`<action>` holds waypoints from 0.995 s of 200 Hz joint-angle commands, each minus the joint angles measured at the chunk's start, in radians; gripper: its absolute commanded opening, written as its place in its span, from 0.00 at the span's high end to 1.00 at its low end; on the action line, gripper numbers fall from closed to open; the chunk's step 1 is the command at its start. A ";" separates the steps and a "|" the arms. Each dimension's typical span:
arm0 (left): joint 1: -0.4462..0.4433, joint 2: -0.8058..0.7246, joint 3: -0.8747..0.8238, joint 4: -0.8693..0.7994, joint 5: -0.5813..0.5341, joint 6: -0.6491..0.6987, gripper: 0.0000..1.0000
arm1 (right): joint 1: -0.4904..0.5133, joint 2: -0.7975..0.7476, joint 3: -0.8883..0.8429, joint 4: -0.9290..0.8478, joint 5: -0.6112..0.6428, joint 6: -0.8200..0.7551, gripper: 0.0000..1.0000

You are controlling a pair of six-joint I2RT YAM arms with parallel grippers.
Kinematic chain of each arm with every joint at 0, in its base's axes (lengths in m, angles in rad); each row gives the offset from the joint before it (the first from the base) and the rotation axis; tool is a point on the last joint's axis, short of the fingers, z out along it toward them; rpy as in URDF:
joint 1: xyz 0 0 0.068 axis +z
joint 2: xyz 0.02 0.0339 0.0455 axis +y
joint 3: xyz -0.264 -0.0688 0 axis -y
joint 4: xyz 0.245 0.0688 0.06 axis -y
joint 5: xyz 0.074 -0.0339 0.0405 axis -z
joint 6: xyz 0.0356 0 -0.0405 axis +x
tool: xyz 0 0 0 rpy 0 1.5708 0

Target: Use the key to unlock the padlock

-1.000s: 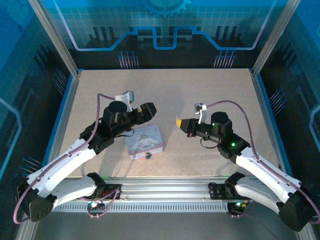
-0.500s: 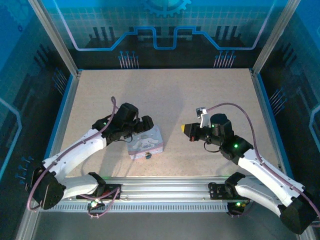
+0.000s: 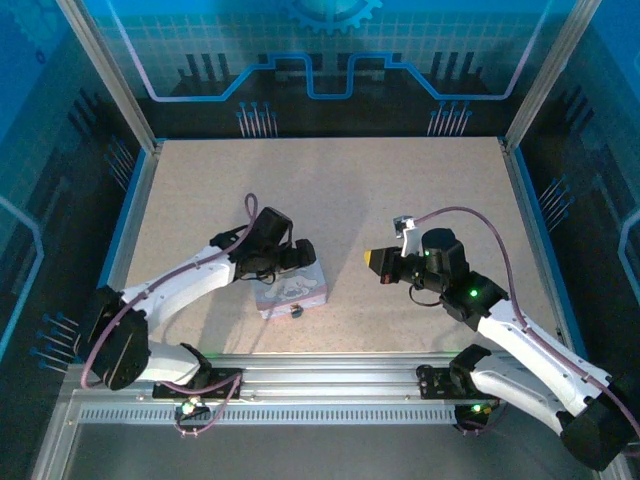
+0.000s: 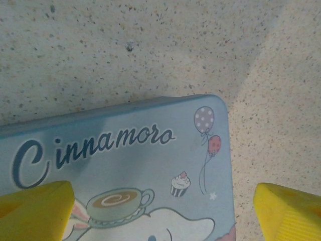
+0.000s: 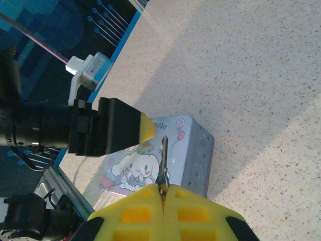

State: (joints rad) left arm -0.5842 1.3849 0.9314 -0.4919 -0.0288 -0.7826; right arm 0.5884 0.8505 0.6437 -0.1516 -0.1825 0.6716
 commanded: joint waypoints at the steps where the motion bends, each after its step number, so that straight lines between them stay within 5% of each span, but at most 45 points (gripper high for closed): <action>1: 0.006 0.033 0.010 0.021 0.035 0.031 0.07 | 0.008 -0.018 0.002 -0.022 0.015 -0.017 1.00; 91: -0.015 0.187 0.110 0.083 0.081 0.117 0.06 | 0.008 -0.028 0.002 -0.054 0.021 -0.033 1.00; 199: -0.033 0.467 0.417 0.024 0.142 0.430 0.07 | 0.008 -0.077 0.010 -0.163 0.025 -0.063 1.00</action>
State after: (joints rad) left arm -0.6006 1.7916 1.3067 -0.4137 0.0582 -0.4511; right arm 0.5884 0.7952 0.6434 -0.2768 -0.1638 0.6266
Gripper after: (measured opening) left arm 0.935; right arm 0.062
